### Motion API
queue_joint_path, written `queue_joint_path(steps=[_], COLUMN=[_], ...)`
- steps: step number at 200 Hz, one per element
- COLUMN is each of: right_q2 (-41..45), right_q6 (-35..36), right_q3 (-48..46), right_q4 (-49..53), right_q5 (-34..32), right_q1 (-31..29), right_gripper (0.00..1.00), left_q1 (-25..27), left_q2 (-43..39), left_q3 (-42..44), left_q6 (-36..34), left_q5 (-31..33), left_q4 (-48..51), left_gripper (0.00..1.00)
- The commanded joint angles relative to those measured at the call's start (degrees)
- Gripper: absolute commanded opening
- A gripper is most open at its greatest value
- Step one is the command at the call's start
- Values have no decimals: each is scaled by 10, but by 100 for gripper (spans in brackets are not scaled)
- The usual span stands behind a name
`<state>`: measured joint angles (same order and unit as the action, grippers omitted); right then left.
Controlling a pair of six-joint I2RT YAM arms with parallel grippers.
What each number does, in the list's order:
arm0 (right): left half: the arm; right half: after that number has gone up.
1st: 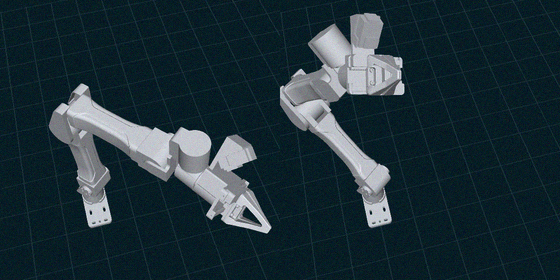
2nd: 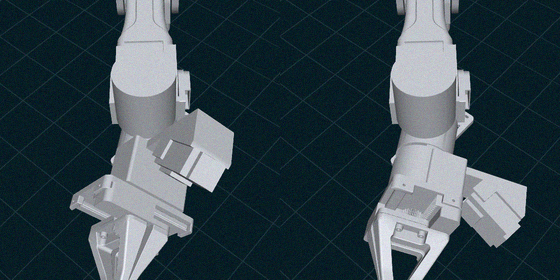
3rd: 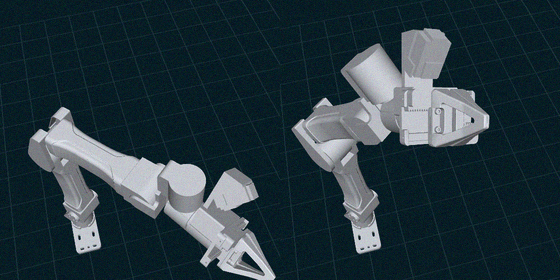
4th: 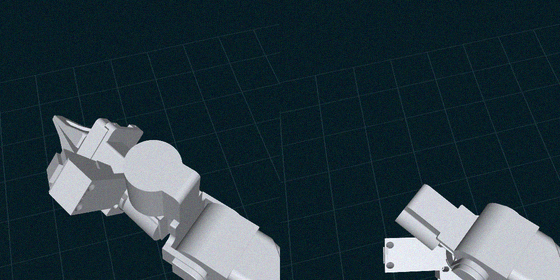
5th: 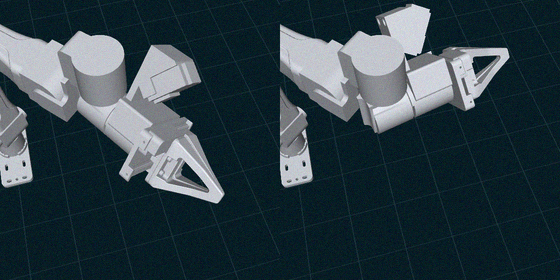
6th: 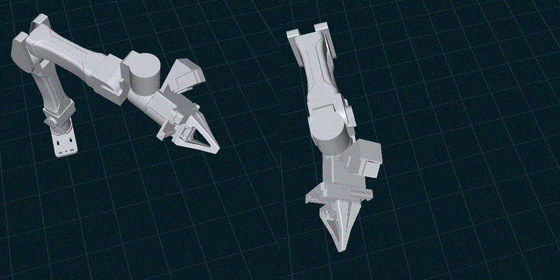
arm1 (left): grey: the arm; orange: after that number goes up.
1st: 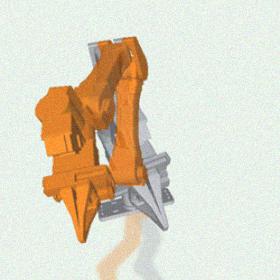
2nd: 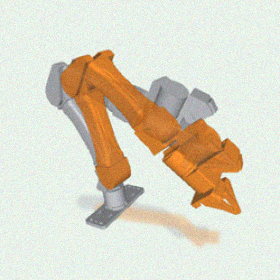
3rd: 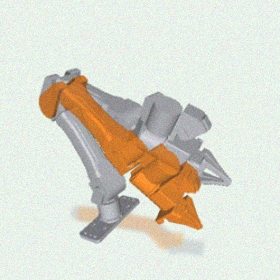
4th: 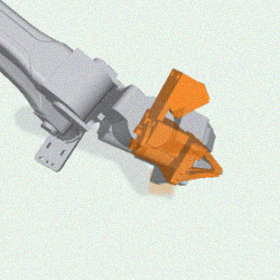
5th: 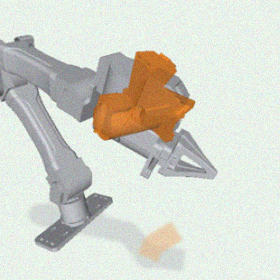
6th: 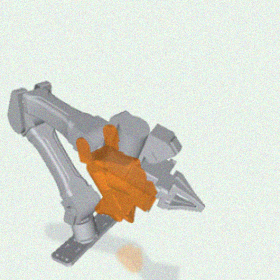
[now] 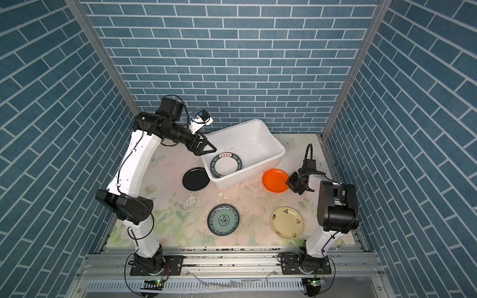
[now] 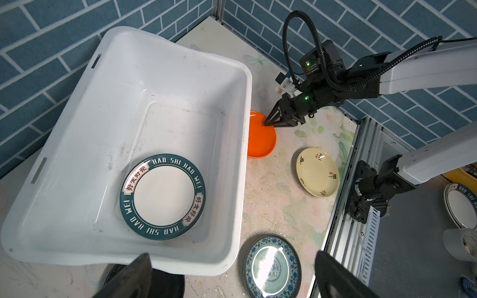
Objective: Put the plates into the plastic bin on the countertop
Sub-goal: 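Move the right gripper to the orange plate's edge while the left arm nears the bin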
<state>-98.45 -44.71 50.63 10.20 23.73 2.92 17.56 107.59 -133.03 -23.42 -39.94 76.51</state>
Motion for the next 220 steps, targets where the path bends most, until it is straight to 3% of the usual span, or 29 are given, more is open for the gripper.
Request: queue_joint_path(steps=[1,74,152,220], right_q2=[-17,-14,-8,41], right_q6=[-2,-27,-5,10], right_q3=[-23,-78,-95,-123], right_q4=[-16,-88,-88,-96], right_q5=[4,28,45,46], right_q1=[2,7,13,15], right_gripper=[26,15,17,4], left_q1=[4,9,10,10], left_q2=[-19,-25,-31,-39], left_q3=[8,17,24,31], left_q6=[-5,-4,-7,-8], left_q5=[2,3,9,12], left_q4=[15,16,19,19], left_gripper=[99,100,100,99])
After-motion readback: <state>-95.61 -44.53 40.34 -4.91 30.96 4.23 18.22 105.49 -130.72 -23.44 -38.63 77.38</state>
